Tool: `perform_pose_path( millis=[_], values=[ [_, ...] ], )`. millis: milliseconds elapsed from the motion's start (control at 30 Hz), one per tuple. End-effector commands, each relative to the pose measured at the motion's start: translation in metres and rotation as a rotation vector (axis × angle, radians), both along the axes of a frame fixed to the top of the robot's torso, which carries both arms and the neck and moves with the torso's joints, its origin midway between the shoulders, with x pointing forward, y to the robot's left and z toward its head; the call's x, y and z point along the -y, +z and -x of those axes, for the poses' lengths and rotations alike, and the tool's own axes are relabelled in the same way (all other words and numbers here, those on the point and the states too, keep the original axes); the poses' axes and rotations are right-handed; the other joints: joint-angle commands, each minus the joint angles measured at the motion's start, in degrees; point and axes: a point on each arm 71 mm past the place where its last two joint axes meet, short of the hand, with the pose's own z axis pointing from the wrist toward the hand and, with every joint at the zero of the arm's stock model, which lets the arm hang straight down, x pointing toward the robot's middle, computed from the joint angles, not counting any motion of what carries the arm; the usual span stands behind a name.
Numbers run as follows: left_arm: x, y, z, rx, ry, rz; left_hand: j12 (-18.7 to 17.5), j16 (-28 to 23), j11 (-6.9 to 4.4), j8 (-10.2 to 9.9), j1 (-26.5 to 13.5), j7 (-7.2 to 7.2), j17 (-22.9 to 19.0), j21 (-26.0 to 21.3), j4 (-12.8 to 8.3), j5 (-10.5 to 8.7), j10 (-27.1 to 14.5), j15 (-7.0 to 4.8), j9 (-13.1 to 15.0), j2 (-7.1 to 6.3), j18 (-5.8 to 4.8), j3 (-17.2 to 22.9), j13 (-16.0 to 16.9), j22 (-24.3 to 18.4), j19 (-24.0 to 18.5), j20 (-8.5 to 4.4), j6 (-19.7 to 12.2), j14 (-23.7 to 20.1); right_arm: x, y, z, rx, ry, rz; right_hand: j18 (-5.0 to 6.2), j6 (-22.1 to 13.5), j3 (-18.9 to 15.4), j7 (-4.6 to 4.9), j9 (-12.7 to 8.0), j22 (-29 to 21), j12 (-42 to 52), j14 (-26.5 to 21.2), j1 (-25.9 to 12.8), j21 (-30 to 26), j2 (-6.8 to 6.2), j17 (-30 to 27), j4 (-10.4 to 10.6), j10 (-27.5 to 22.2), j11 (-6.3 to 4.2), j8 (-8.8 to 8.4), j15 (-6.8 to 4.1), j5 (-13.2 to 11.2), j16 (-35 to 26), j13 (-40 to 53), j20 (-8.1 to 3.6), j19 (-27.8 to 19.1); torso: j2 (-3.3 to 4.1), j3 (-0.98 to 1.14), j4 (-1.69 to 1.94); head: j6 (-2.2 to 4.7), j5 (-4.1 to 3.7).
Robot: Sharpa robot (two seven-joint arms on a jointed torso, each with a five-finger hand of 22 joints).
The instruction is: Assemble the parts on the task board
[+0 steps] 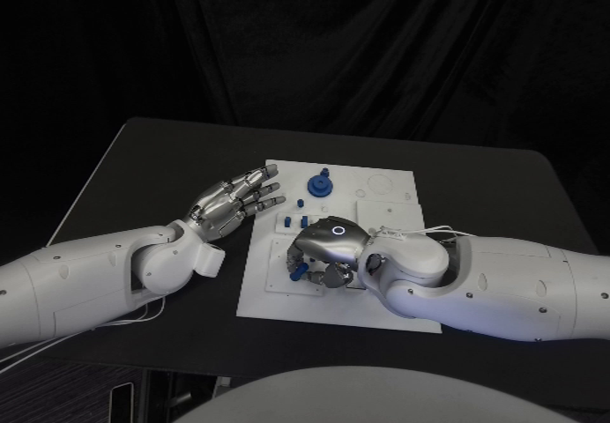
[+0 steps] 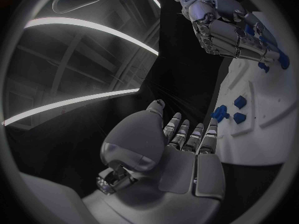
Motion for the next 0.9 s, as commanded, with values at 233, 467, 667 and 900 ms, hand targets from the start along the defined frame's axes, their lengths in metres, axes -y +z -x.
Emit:
perform_pose_path(
  millis=[233,467,667,900],
  values=[
    [0.0018,-0.0001,0.0007,-0.001,-0.009,0.017,0.0,0.3,-0.11,0.2,0.6,-0.22,0.1,0.1,0.0,0.29,-0.1,0.42,0.0,-0.07,-0.86,0.2,0.0,0.0,0.4,-0.04,-0.2,-0.1,-0.0042,-0.0025,0.0041,-0.008,0.015,0.016,-0.42,-0.7,-0.1,0.02,0.2,7.4,0.1,0.3,0.0,-0.7,0.09,-0.2,-0.4,0.5,-0.07,0.31,-0.26,0.3,-0.5,0.2,-0.12,-0.5,0.01,-0.02,0.02,-0.01,0.01],
    [0.0022,-0.0003,0.0007,-0.002,-0.011,0.017,0.0,0.3,-0.11,0.2,0.6,-0.22,0.1,0.1,0.0,0.29,-0.1,0.42,0.0,-0.07,-0.86,0.2,0.0,0.0,0.4,-0.04,-0.2,-0.1,-0.0073,-0.0049,0.0046,-0.022,0.014,0.050,-0.15,-0.2,-0.4,0.06,0.7,6.9,-0.2,-0.2,-0.6,-2.4,0.22,-0.9,-0.4,-0.9,0.26,0.79,0.05,0.3,-1.0,0.4,0.10,-1.3,0.00,-0.03,0.01,-0.01,0.01],
    [0.0022,-0.0005,0.0006,-0.003,-0.011,0.017,0.0,0.3,-0.11,0.2,0.6,-0.22,0.1,0.1,0.0,0.29,-0.1,0.42,0.0,-0.07,-0.86,0.2,0.0,0.0,0.4,-0.04,-0.2,-0.1,-0.0067,-0.0076,0.0041,-0.036,0.004,0.087,0.10,2.2,-1.0,-0.33,1.6,6.6,0.1,-0.7,-1.5,-3.7,0.70,-1.3,-0.5,-2.0,0.20,1.57,0.10,0.6,-1.3,1.0,0.25,-2.0,0.03,-0.03,0.08,-0.01,-0.01],
    [0.0022,-0.0009,0.0006,-0.004,-0.013,0.017,0.0,0.3,-0.11,0.2,0.6,-0.22,0.1,0.1,0.0,0.29,-0.1,0.42,0.0,-0.07,-0.86,0.2,0.0,0.0,0.4,-0.04,-0.2,-0.1,-0.0053,-0.0081,0.0040,-0.039,-0.001,0.095,0.10,3.2,-1.7,-0.63,2.3,6.7,1.6,-0.8,-2.3,-3.5,1.19,-1.5,-0.9,-2.2,-0.18,1.40,-0.22,3.7,-1.4,2.2,0.02,-2.0,0.05,-0.03,0.06,-0.01,-0.02]
  ],
)
